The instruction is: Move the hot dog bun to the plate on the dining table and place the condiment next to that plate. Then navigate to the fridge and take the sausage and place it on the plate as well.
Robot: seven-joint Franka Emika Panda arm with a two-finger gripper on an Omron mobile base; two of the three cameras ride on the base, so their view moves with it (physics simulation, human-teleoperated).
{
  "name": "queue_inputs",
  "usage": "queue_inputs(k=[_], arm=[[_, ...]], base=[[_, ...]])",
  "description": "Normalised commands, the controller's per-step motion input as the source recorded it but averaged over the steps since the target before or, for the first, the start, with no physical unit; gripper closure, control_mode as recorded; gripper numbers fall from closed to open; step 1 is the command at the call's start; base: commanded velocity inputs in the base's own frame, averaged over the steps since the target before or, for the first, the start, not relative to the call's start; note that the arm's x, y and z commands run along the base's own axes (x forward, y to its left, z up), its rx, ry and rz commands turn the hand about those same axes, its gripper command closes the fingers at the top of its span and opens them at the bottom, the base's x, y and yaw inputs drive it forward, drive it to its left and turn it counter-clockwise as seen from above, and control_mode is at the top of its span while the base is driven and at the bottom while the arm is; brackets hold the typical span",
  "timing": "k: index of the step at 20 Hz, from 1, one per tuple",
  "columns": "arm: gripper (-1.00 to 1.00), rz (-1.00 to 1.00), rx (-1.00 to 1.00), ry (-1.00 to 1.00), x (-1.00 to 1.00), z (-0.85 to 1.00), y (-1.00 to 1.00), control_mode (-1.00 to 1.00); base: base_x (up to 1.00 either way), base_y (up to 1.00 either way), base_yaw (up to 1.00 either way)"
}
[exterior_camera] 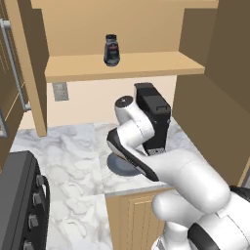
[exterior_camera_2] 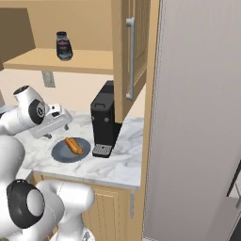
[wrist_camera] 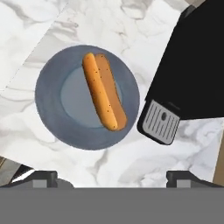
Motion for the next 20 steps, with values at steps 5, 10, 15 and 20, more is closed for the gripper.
queue_inputs(k=[5,10,15,20], arm=[[-1.0,0.02,0.0,0.0,0.35,-0.51,0.0,-1.0],[-1.0,0.02,0.0,0.0,0.37,-0.51,0.0,-1.0],[-1.0,0.03,0.0,0.0,0.29,-0.48,0.0,-1.0],[-1.0,0.01,0.0,0.0,0.28,-0.43,0.0,-1.0]], base=[[0.0,0.0,0.0],[0.0,0.0,0.0],[0.0,0.0,0.0],[0.0,0.0,0.0]])
